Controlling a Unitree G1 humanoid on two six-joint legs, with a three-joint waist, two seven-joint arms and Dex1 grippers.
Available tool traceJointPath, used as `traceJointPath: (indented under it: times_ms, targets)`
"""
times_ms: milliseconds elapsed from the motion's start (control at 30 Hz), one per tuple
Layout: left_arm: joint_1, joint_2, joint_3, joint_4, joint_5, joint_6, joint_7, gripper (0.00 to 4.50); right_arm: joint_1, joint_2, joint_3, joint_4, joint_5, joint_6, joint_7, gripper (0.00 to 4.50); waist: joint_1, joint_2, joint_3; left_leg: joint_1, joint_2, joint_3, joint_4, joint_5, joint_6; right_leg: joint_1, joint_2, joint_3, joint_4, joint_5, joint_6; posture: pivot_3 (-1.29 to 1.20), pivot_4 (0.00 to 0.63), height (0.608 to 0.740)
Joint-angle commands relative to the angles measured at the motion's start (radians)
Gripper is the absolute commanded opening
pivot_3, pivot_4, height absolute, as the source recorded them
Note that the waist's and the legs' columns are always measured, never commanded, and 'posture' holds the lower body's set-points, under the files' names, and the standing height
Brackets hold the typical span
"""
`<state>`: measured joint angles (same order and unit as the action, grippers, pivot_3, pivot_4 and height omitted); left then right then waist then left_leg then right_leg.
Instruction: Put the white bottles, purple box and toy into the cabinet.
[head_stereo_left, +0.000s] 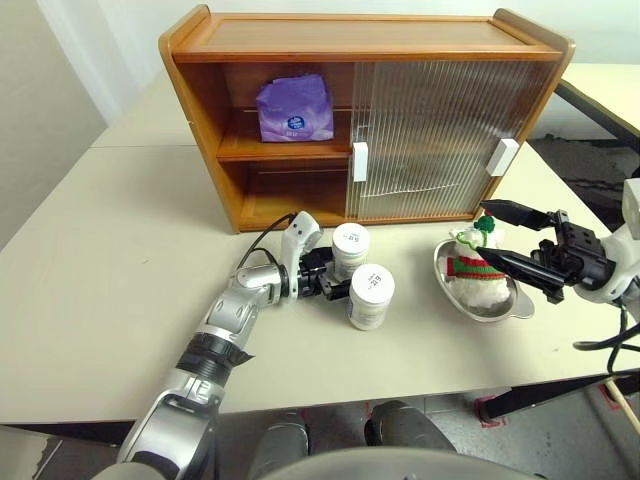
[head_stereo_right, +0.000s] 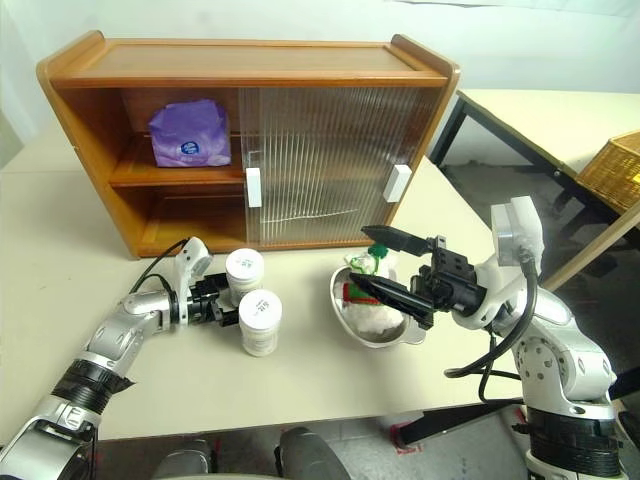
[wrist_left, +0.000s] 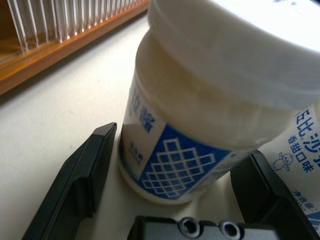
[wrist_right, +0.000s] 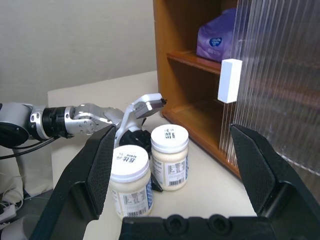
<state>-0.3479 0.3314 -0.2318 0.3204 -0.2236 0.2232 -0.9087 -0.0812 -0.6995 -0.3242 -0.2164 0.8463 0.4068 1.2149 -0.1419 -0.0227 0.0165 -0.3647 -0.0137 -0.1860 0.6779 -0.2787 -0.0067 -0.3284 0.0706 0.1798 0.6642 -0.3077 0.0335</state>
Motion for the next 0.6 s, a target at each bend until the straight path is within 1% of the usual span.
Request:
traceJointPath:
  times_ms: [33,100,133,367,600]
  targets:
    - [0.0,-0.017,0.023,0.04,-0.01,0.003,-0.008,3.88,0.008,-0.006,-0.001,-0.009,-0.006,0.002,-0.003,4.5,-0.001,0.001,-0.001,0.0,0.0,0.0,0.0,0.0,0.0,0.0,0.0,0.0,0.0,0.0,0.0,-0.23,0.0,0.74]
    - [0.001,-0.018,0.02,0.046,-0.007,0.006,-0.024,3.25,0.007,-0.007,-0.001,-0.011,-0.004,0.003,-0.006,4.5,-0.002,0.001,-0.001,0.0,0.0,0.0,0.0,0.0,0.0,0.001,0.0,0.0,0.0,0.0,0.001,-0.23,0.0,0.74]
    - [0.002,-0.017,0.017,0.049,-0.002,0.003,-0.029,3.2,0.008,-0.008,-0.001,-0.011,-0.004,0.003,-0.006,4.5,-0.002,0.001,-0.001,0.001,0.0,0.0,0.001,0.0,0.0,0.001,0.0,0.0,0.0,0.0,0.001,-0.24,0.0,0.74]
    - [0.008,-0.02,0.053,0.018,-0.016,0.001,-0.016,3.2,-0.016,-0.02,0.0,-0.005,-0.003,0.012,-0.013,4.5,-0.005,0.002,-0.002,0.001,0.0,0.0,0.0,0.0,0.0,0.002,0.0,0.0,0.0,0.0,0.001,-0.23,0.0,0.74]
    - [0.005,-0.014,0.139,-0.039,0.001,-0.042,0.119,3.2,-0.028,-0.022,0.005,0.005,-0.008,0.009,-0.01,4.5,-0.007,0.002,-0.001,0.0,0.0,0.0,0.0,0.0,0.0,0.001,0.0,0.0,0.0,0.0,0.001,-0.23,0.0,0.74]
